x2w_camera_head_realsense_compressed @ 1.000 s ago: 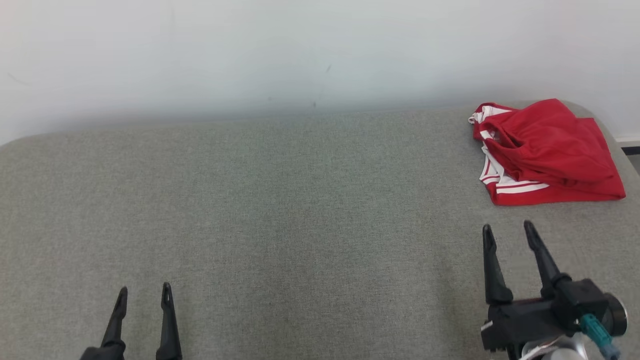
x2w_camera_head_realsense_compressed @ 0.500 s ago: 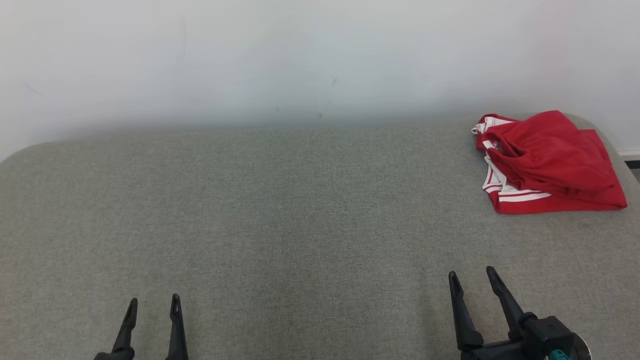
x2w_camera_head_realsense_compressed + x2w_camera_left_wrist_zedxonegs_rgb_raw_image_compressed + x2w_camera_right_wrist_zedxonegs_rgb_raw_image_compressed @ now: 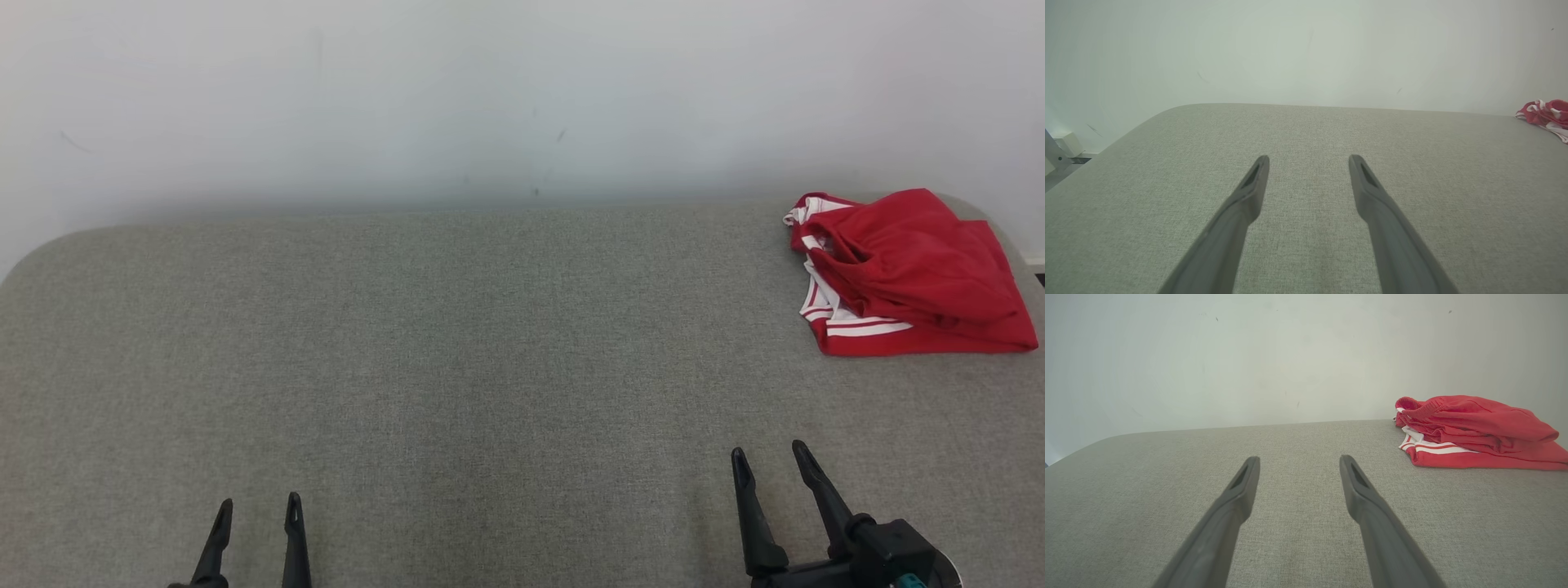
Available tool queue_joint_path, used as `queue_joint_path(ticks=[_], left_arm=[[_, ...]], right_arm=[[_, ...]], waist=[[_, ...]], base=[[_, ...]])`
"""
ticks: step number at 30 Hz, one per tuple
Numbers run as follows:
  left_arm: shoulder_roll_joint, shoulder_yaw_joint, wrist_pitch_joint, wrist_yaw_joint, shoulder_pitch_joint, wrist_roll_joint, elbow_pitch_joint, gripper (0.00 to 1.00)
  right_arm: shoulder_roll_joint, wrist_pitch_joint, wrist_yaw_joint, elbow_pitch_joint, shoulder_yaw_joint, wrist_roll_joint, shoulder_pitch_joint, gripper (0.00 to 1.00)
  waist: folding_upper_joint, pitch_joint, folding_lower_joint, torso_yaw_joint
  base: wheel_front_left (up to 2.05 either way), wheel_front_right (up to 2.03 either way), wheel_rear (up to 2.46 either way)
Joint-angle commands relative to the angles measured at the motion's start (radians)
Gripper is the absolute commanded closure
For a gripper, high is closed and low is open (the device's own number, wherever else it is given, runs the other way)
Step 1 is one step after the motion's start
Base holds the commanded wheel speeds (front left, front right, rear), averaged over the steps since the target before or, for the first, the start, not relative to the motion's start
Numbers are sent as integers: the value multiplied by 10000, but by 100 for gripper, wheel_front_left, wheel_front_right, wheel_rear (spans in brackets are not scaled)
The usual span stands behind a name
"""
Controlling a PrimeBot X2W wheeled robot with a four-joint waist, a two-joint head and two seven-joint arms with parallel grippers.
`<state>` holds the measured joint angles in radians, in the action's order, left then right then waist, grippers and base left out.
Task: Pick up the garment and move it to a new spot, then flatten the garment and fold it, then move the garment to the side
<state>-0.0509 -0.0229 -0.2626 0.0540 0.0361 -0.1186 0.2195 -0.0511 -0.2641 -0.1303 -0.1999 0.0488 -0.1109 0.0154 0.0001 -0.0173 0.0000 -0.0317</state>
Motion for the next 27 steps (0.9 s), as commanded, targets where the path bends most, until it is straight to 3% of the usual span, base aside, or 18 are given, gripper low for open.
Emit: queue_joint_path(ticks=[1,16,17,20,27], left_arm=[[11,9,-15,16,44,-26,9,0],[11,1,-15,55,34,-30,-39,0],[0,11,2,72,-2,-39,-19,100],[17,-1,39,76,31,-80,262,100],[15,-120,363,145,-29,-1545,185,100]], right_arm=[[15,-1,-7,-4,9,18,43,0],[15,-1,-7,-90,42,-23,66,0],[0,0,0,-97,24,-8,18,100],[4,3,0,-316,37,-56,130,100],[-105,356,0,-276,-5,-1645,29,100]], waist=[[-1,-3,0,9],[-1,18,0,23],[-1,18,0,23],[-1,20,0,24],[-1,27,0,42]], base=[[0,0,0],[0,0,0],[0,0,0],[0,0,0],[0,0,0]])
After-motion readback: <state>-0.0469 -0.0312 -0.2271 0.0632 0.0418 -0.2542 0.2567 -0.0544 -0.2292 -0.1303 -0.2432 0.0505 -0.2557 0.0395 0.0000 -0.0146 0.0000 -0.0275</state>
